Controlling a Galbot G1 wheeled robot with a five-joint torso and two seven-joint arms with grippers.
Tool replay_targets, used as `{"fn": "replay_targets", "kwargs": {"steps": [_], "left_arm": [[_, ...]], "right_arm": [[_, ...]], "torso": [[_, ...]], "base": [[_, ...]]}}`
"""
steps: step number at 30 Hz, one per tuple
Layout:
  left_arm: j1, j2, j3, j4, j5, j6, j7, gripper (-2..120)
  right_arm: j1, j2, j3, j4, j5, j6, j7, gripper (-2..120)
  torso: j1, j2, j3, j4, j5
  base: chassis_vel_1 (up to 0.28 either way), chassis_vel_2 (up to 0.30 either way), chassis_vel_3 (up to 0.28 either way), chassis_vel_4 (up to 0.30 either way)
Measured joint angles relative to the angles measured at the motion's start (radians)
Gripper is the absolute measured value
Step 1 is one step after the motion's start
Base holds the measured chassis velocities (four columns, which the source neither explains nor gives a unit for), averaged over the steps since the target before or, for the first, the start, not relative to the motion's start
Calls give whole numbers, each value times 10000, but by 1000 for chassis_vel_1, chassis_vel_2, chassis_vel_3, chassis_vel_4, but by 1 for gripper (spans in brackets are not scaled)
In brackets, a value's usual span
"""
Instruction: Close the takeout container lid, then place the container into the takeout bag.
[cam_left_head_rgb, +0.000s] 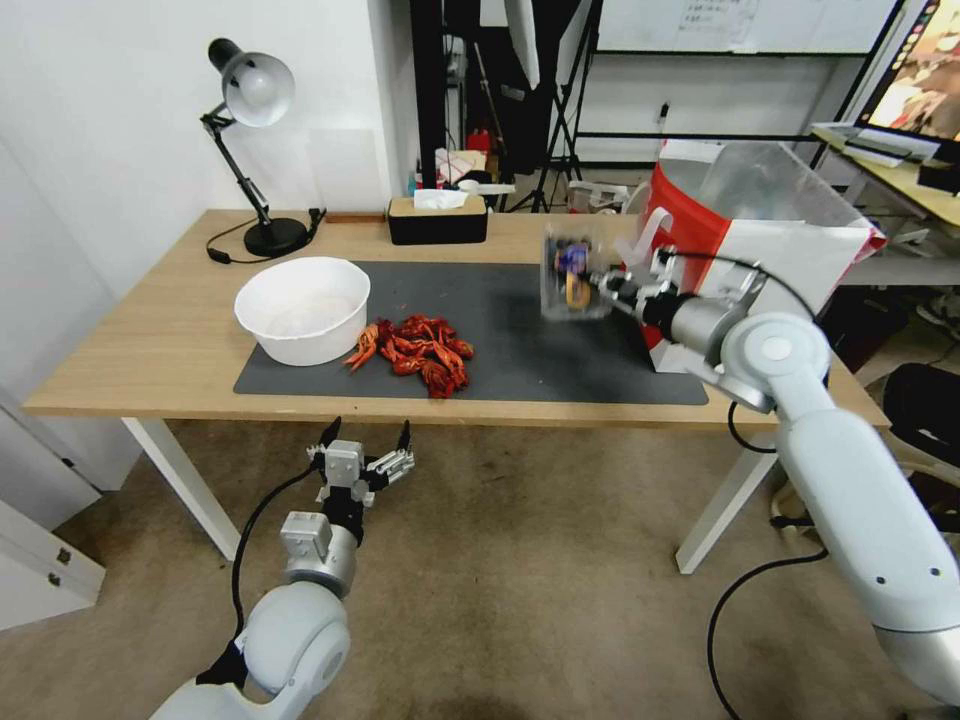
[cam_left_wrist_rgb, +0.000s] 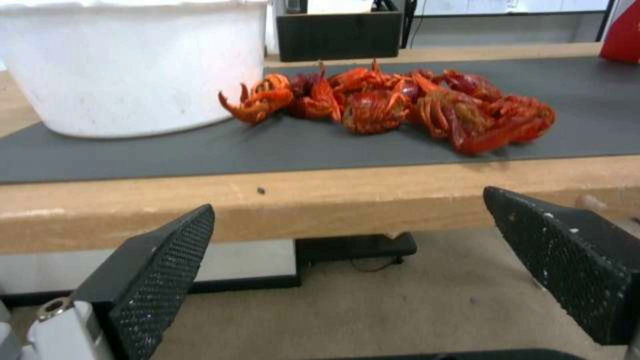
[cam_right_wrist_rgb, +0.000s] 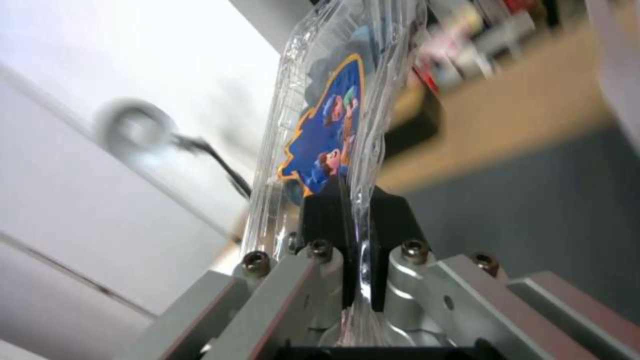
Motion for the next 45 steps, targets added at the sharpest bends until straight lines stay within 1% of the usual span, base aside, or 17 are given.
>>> {"fn": "replay_targets", "kwargs": {"steps": [1, 8, 11, 15, 19, 21, 22, 25, 28, 31, 33, 34, 37, 39, 42, 43, 45], "left_arm": [[0, 0, 0, 0, 0, 0, 0, 100], [17, -193, 46, 112, -8, -52, -20, 100], [56, -255, 76, 167, -22, -99, -22, 100], [81, -259, 70, 199, -58, -146, -22, 100], [115, -264, 41, 201, -67, -201, -22, 100], [224, -270, 12, 203, -58, -296, -18, 100], [224, -270, 12, 203, -58, -296, -18, 100], [328, -288, -7, 206, -45, -359, -9, 100], [339, -279, -19, 194, -49, -360, -5, 100], [309, -259, -33, 154, -71, -357, -5, 100], [275, -245, -40, 151, -96, -345, -8, 100], [275, -245, -40, 151, -96, -345, -8, 100], [244, -242, -37, 151, -113, -331, -9, 100], [238, -244, -29, 151, -116, -328, -9, 100], [223, -254, -18, 152, -119, -319, -12, 100], [223, -254, -18, 152, -119, -319, -12, 100], [211, -244, -25, 152, -124, -313, -22, 100]], "right_arm": [[0, 0, 0, 0, 0, 0, 0, 0], [564, -1038, 622, 653, 530, 1128, 198, 0], [960, -1639, 784, 538, 357, 1689, 1025, 0], [1231, -2027, 786, 99, -230, 2050, 1665, 0], [1288, -2163, 748, -202, -780, 2277, 1812, 0], [1298, -2254, 665, -560, -1694, 2534, 1787, 0], [1298, -2254, 665, -560, -1694, 2534, 1787, 0], [1270, -2286, 527, -735, -2692, 2620, 1831, 0], [1217, -2263, 502, -776, -2905, 2493, 1996, 0], [1154, -2199, 529, -769, -2642, 2177, 2274, 0], [1014, -2163, 590, -741, -2384, 1993, 2365, 10], [1014, -2163, 590, -741, -2384, 1993, 2365, 10], [851, -2114, 637, -706, -2080, 1857, 2441, 25], [832, -2093, 639, -706, -2003, 1838, 2471, 28], [812, -1980, 639, -767, -1855, 1784, 2542, 43], [812, -1980, 639, -767, -1855, 1784, 2542, 43], [795, -1947, 635, -783, -1903, 1776, 2502, 53]], "torso": [[0, 0, 0, 0, 0], [0, 0, 0, -1, 3], [0, 0, 0, -1, 0], [1, 0, 0, -1, 2], [1, 0, 0, -3, 3], [1, 0, 0, -1, 3], [1, 0, 0, -1, 3], [1, 0, 0, 0, 1], [1, 0, 0, 0, -1], [1, -1, 0, 0, 1], [0, -1, 0, 0, -1], [0, -1, 0, 0, -1], [1, 0, 0, -1, 0], [1, 0, 0, -1, 0], [0, -1, 0, 0, 0], [0, -1, 0, 0, 0], [1, 0, 0, 0, 0]], "base": [[0, 0, 0, 0], [0, 0, 0, 0], [0, 0, 0, 0], [0, 0, 0, 0], [0, 0, 0, 0], [0, 0, 0, 0], [0, 0, 0, 0], [0, 0, 0, 0], [0, 0, 0, 0], [0, 0, 0, 0], [0, 0, 0, 0], [0, 0, 0, 0], [0, 0, 0, 0], [0, 0, 0, 0], [0, 0, 0, 0], [0, 0, 0, 0], [0, 0, 0, 0]]}}
